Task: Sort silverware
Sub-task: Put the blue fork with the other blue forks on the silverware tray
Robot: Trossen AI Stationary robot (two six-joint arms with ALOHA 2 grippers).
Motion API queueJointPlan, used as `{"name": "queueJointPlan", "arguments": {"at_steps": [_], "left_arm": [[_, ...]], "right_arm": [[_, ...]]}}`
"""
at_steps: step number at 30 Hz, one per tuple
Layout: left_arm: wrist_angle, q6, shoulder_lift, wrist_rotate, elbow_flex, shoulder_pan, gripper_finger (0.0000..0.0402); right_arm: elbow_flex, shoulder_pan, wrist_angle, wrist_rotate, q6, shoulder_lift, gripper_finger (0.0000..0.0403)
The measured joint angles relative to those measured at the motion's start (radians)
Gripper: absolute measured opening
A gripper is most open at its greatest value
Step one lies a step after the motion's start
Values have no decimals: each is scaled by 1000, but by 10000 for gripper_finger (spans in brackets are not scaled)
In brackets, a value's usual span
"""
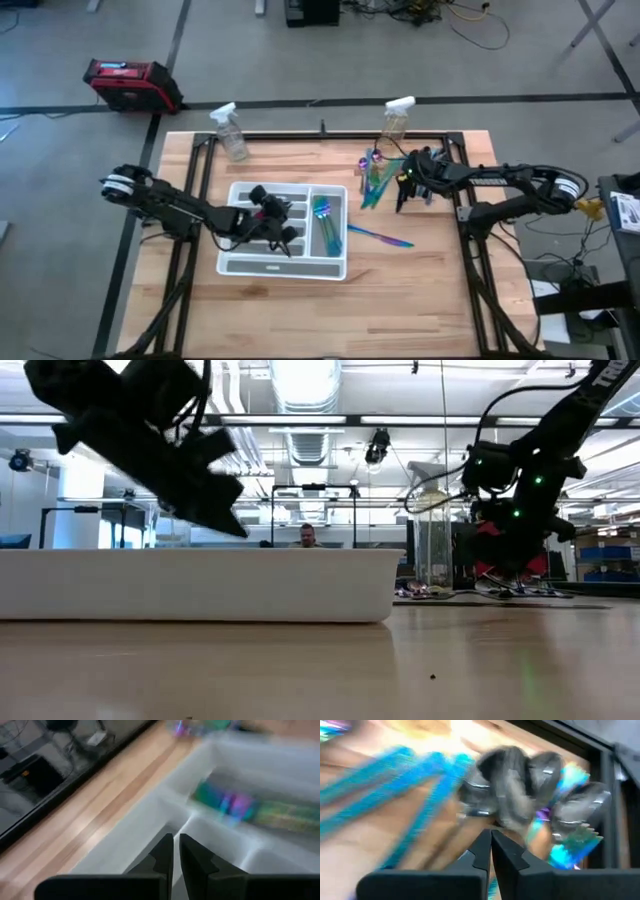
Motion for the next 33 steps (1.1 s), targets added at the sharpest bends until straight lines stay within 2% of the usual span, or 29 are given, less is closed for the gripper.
{"name": "queueJointPlan", "arguments": {"at_steps": [4, 9, 13, 15, 20, 27, 31, 33], "left_arm": [[4, 8, -44, -4, -24, -3, 16], [17, 21, -95, -29, -54, -42, 16], [13, 35, -160, -89, -88, -83, 16], [51, 36, -183, -89, -85, -87, 16], [54, 37, -237, -85, -99, -91, 16], [31, 62, -276, -85, -100, -108, 16], [61, 70, -275, -96, -94, -109, 16], [36, 72, -286, -96, -103, -111, 16]], "right_arm": [[-27, 11, 77, 5, -15, -41, 0], [-99, 97, 154, 27, -35, -146, 0], [-147, 189, 164, 75, -28, -245, 0], [-174, 223, 163, 75, -27, -319, 0], [-205, 299, 148, 83, -13, -404, 0], [-234, 387, 184, 146, -4, -465, 0], [-238, 403, 144, 138, -4, -499, 0], [-231, 412, 180, 147, -4, -490, 0]]}}
